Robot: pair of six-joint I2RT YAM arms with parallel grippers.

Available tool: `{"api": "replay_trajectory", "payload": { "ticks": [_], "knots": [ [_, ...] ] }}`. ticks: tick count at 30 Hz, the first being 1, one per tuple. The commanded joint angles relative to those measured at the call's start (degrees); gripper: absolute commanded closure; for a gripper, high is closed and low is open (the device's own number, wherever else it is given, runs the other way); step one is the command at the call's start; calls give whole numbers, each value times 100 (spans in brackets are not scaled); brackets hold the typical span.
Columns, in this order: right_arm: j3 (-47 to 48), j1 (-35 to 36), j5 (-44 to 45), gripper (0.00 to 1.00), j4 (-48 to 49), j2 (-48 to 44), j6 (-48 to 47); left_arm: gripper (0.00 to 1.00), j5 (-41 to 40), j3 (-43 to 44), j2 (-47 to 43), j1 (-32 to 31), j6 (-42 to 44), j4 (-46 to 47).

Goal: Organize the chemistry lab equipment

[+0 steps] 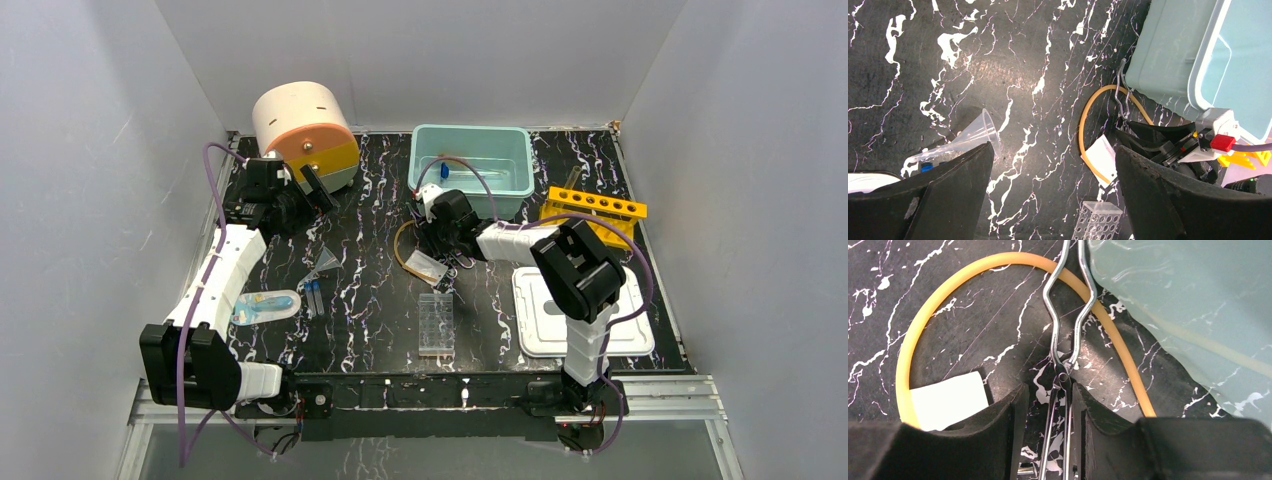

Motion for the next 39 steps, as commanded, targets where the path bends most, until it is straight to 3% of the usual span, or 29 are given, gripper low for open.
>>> {"api": "replay_trajectory", "payload": {
  "ticks": [1,5,10,15,26,33,39],
  "knots": [
    [95,27,-435,58,-25,99,-262,9,-13,116,-52,-7,22,-69],
    [244,36,-1028,68,-335,248,-548,9,8,128,-55,-11,-2,-72],
    [217,75,-1345,61,-348,163,-800,9,33,94,-56,-6,-35,-63],
    [478,119,-1043,53,-412,388,-725,9,33,106,-34,-6,-55,-69],
    [817,222,-268,52,-51,843,-521,9,25,225,21,-6,-15,-201],
    [1162,299,428,35,-273,1000,-254,9,20,233,36,-6,-10,-221],
    [1474,304,103,45,-612,1241,-144,9,28,250,50,-6,-3,-225]
  ]
}}
